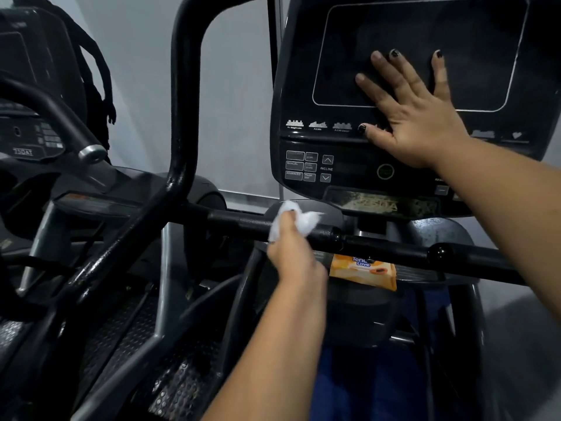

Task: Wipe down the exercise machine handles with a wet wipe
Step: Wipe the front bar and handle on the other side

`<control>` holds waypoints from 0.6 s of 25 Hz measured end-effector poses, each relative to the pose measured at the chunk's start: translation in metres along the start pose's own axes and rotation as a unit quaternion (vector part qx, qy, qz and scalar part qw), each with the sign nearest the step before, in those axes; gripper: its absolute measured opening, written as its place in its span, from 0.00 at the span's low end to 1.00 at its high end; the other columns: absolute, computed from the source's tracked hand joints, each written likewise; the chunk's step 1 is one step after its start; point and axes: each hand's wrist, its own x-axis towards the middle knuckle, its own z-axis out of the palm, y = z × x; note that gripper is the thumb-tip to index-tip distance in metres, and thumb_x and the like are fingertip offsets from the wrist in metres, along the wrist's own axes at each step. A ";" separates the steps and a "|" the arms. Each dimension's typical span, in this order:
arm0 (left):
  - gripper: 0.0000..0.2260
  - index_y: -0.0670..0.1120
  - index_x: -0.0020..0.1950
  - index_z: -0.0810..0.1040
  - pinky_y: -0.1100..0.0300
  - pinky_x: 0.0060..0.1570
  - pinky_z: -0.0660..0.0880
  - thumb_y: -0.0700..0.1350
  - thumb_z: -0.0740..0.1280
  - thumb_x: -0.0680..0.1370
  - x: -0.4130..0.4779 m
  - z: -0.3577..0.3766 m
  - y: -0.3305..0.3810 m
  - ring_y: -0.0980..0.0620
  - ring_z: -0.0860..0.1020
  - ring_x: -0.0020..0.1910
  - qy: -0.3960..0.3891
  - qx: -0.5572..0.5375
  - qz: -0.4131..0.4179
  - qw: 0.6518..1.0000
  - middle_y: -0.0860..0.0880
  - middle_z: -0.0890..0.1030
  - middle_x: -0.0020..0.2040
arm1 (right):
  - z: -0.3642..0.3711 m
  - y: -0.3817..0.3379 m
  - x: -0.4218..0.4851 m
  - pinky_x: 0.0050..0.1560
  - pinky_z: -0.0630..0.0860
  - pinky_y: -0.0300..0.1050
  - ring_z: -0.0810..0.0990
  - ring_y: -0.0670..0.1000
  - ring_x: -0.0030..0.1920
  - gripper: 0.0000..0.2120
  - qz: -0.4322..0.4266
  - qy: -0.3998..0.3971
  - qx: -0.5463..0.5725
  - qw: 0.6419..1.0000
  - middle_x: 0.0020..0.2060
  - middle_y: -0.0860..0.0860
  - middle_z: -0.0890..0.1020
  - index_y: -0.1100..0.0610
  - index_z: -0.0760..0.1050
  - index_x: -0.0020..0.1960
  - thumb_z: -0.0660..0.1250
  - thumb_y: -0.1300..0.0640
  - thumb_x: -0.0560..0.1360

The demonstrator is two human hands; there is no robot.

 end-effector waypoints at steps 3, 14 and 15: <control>0.12 0.43 0.51 0.79 0.51 0.39 0.81 0.48 0.71 0.72 0.039 -0.013 0.043 0.46 0.81 0.33 0.050 -0.038 -0.012 0.998 0.47 0.82 0.31 | 0.000 -0.001 0.000 0.74 0.39 0.68 0.39 0.49 0.79 0.34 0.003 0.000 -0.006 1.000 0.80 0.48 0.40 0.44 0.42 0.80 0.45 0.34 0.78; 0.15 0.42 0.56 0.76 0.55 0.42 0.72 0.43 0.62 0.71 -0.005 -0.003 -0.004 0.49 0.81 0.34 -0.195 -0.181 -0.164 0.950 0.43 0.81 0.39 | 0.003 -0.001 0.001 0.74 0.40 0.69 0.39 0.50 0.79 0.33 0.003 0.002 -0.015 1.000 0.80 0.48 0.41 0.44 0.42 0.80 0.47 0.35 0.79; 0.14 0.43 0.55 0.76 0.55 0.41 0.72 0.43 0.63 0.71 -0.014 0.000 -0.008 0.50 0.81 0.34 -0.195 -0.176 -0.171 0.950 0.43 0.81 0.39 | 0.003 -0.001 0.000 0.74 0.39 0.69 0.39 0.50 0.79 0.33 0.003 0.002 -0.016 1.000 0.80 0.48 0.40 0.44 0.42 0.80 0.48 0.35 0.79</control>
